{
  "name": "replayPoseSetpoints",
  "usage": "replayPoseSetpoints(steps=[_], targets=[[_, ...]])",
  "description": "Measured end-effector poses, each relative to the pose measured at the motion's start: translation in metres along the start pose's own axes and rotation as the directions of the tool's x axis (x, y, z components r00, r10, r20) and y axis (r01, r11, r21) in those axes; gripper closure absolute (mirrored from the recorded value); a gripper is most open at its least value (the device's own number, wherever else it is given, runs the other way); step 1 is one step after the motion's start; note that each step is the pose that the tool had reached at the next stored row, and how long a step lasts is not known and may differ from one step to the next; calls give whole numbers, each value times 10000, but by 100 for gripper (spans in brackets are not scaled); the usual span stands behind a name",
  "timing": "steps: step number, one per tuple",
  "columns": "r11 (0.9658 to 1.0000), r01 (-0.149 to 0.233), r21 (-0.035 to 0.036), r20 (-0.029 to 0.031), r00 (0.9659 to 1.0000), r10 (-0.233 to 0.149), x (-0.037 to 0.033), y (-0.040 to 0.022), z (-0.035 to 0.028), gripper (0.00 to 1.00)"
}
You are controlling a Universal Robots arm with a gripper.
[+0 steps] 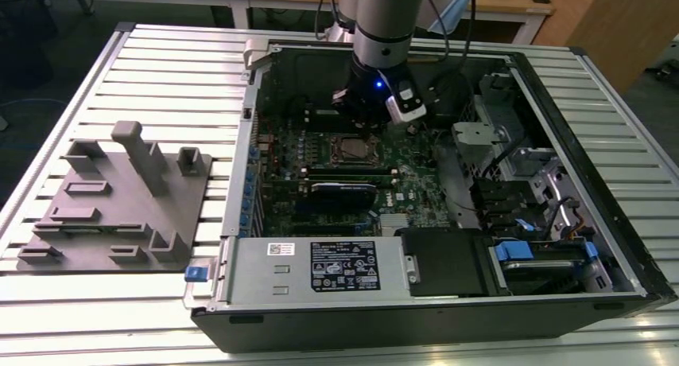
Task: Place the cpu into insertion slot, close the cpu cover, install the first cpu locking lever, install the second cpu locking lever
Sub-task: 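Install the first cpu locking lever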
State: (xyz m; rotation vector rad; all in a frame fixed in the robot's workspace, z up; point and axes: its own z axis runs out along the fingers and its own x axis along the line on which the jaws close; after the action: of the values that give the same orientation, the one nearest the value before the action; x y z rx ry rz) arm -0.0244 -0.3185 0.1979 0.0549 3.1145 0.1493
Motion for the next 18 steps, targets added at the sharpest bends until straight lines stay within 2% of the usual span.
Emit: replayPoseSetpoints(steps=[8, 10, 13, 15, 18], targets=[[10000, 0, 12, 0, 10000, 0, 1, 6, 9, 89], [10000, 0, 43, 0, 10000, 0, 1, 12, 14, 89], [10000, 1, 46, 2, 10000, -1, 1, 17, 21, 89], [10000, 2, 33, 1, 10000, -2, 1, 18, 24, 89], [10000, -2, -31, -1, 10000, 2, 2, 19, 25, 89]])
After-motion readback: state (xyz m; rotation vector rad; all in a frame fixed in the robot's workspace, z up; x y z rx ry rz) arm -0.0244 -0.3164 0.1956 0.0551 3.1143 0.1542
